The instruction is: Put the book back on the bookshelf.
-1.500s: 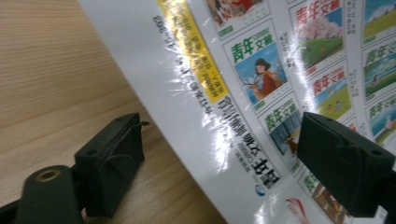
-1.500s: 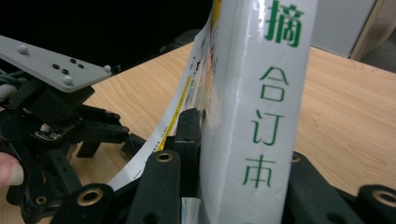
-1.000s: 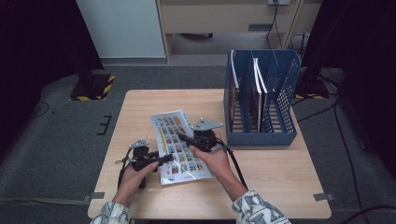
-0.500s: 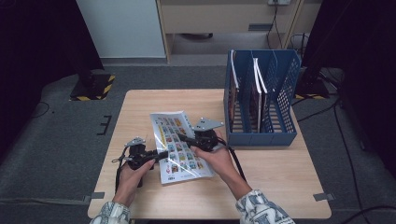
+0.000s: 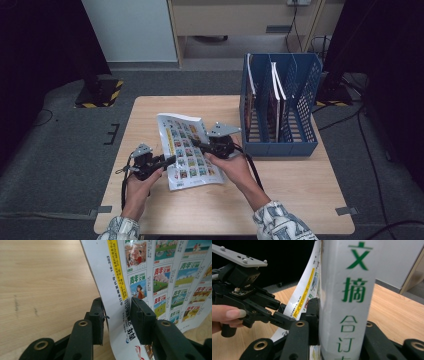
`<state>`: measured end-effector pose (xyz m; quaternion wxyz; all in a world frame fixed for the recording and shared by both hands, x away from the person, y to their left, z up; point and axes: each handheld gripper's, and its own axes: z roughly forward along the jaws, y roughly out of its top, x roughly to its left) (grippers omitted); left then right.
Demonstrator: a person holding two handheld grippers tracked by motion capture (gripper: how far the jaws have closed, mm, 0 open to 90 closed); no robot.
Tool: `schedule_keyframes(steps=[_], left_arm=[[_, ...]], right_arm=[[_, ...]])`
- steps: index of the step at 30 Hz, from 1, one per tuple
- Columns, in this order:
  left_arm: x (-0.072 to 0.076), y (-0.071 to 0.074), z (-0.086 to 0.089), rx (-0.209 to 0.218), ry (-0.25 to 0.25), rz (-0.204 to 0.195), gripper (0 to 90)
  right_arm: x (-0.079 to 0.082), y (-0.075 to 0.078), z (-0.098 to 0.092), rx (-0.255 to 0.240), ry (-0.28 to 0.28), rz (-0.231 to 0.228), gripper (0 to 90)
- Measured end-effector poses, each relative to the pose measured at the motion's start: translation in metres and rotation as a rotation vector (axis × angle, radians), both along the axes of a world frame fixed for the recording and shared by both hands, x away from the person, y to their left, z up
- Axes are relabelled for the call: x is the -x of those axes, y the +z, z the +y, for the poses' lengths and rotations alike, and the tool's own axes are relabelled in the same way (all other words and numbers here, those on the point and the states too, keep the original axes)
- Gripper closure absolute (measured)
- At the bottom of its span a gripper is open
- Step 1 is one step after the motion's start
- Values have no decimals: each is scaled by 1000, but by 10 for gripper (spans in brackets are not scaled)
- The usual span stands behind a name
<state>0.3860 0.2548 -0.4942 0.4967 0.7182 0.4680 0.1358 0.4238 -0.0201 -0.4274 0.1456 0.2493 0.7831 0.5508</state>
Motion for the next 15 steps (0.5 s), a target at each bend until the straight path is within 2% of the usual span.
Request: schedule_keyframes(steps=[4,7,12,15], left_arm=[[2,2,1,-17,4,-22,641],[3,3,-1,-28,1,-37,642],[4,5,-2,-28,-2,-49,642],[4,6,-3,-38,0,-66,642]], right_arm=[[1,2,1,-18,22,0,712],[1,6,2,1,41,-7,644],[-1,9,1,10,41,6,627],[-4,9,0,-4,37,15,629]])
